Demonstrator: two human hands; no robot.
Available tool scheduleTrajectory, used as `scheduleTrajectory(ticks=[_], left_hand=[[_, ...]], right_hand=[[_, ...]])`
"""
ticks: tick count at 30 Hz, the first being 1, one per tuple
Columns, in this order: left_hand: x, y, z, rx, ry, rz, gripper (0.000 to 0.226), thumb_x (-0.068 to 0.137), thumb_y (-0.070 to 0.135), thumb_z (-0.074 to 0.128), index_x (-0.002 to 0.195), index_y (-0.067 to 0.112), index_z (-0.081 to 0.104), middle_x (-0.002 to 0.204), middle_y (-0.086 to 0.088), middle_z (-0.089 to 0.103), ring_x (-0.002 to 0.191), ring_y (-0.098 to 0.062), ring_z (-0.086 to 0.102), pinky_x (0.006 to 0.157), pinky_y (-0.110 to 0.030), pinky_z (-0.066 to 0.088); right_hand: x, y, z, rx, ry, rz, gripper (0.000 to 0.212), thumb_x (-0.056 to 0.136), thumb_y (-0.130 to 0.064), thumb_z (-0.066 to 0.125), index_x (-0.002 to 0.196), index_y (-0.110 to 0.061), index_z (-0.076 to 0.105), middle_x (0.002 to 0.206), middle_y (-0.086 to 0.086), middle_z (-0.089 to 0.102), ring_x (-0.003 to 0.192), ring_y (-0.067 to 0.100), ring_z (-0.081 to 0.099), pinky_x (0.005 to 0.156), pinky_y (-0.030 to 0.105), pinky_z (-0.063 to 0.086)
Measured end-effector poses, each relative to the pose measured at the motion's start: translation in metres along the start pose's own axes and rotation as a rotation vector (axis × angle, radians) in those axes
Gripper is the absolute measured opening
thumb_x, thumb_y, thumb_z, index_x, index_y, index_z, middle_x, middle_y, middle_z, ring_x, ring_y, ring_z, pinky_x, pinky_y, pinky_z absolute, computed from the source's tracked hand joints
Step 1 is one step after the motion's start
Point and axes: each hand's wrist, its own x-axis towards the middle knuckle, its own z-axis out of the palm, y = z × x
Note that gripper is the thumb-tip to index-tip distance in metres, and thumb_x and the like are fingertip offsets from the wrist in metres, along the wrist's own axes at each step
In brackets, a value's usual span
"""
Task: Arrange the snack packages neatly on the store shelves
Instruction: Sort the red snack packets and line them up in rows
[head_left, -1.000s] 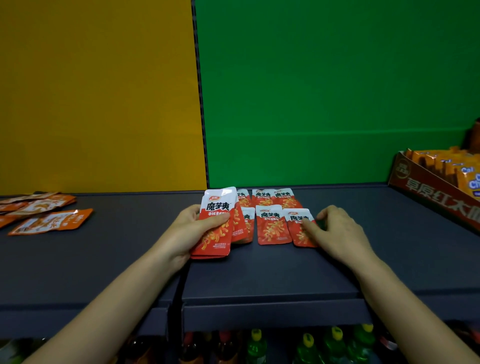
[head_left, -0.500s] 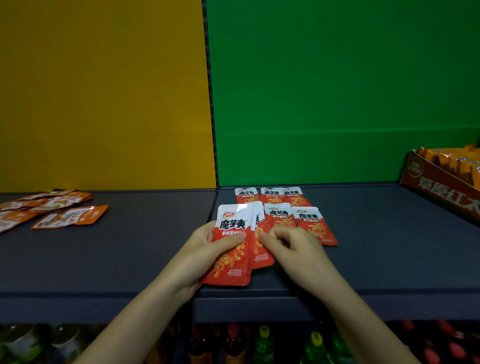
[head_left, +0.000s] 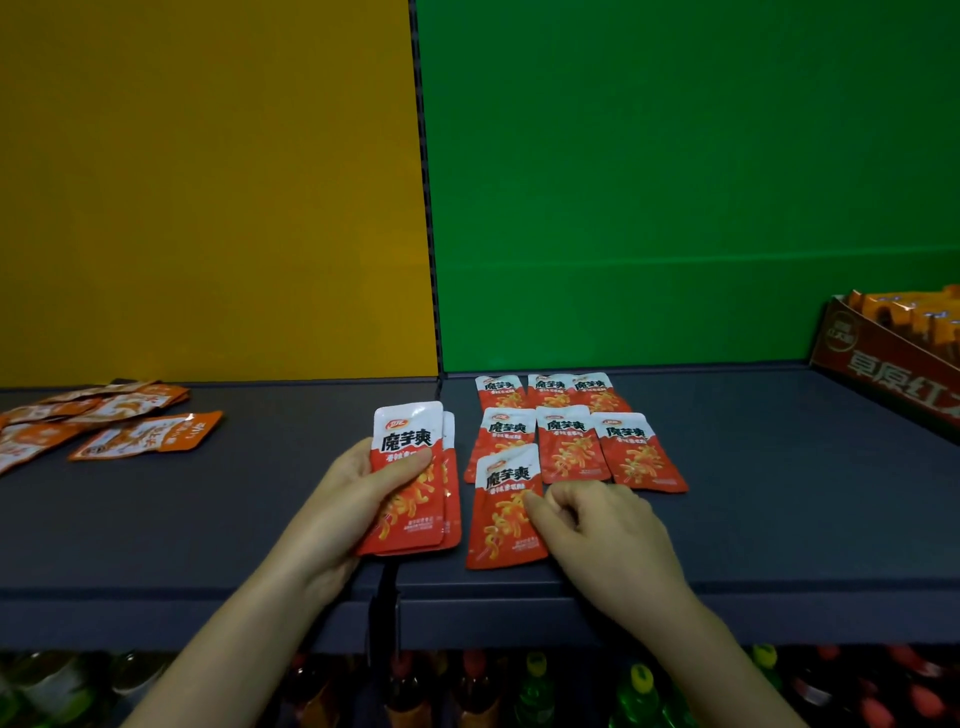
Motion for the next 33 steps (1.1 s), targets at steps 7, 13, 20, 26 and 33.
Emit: scheduleTrajectory(ticks=[7,13,20,26,33], left_hand=[[-0.004,0.001,0.008,0.014,-0.017,0.006,0.015,0.086,0.017,0.061,0.101,0.015,0.063,0.073,-0.003,0.075,0.056,-0.012,0.070,0.049,-0.020,0.055],[-0.012,-0.005,0.041,0.035,-0.105,0.092,0.025,0.084,0.013,0.063,0.109,0.010,0.060,0.084,-0.003,0.076,0.066,-0.012,0.071,0.054,-0.020,0.054],[-0.009,-0.010,0.076,0.005,-0.184,0.047,0.023,0.090,0.018,0.057,0.111,0.009,0.057,0.090,-0.006,0.073,0.069,-0.013,0.070,0.059,-0.023,0.056],[-0.002,-0.013,0.089,0.009,-0.223,-0.004,0.013,0.095,0.017,0.047,0.102,0.010,0.055,0.083,-0.006,0.073,0.070,-0.016,0.069,0.058,-0.024,0.057],[0.004,-0.017,0.097,0.118,-0.209,0.065,0.023,0.087,0.018,0.062,0.110,0.014,0.056,0.092,-0.003,0.076,0.082,-0.020,0.071,0.086,-0.044,0.053]], right_hand=[[-0.005,-0.004,-0.003,-0.046,0.063,-0.014,0.054,0.090,-0.052,0.045,0.052,-0.015,0.033,0.050,-0.001,0.038,0.052,0.013,0.040,0.052,0.014,0.023],[-0.012,-0.013,-0.015,0.180,0.085,-0.006,0.060,0.082,-0.067,0.037,0.067,-0.010,0.052,0.063,0.003,0.055,0.061,0.011,0.050,0.055,0.021,0.034],[-0.012,0.020,-0.028,0.278,0.092,0.066,0.045,0.081,-0.057,0.051,0.061,-0.016,0.051,0.051,-0.009,0.046,0.051,0.007,0.040,0.058,0.030,0.036],[-0.017,0.042,-0.045,0.329,0.079,0.048,0.040,0.086,-0.046,0.052,0.062,-0.014,0.052,0.055,-0.004,0.046,0.054,0.006,0.040,0.058,0.030,0.035],[-0.021,0.060,-0.058,0.326,0.076,0.051,0.041,0.089,-0.046,0.048,0.072,-0.011,0.059,0.076,0.013,0.066,0.075,0.027,0.061,0.074,0.041,0.047]])
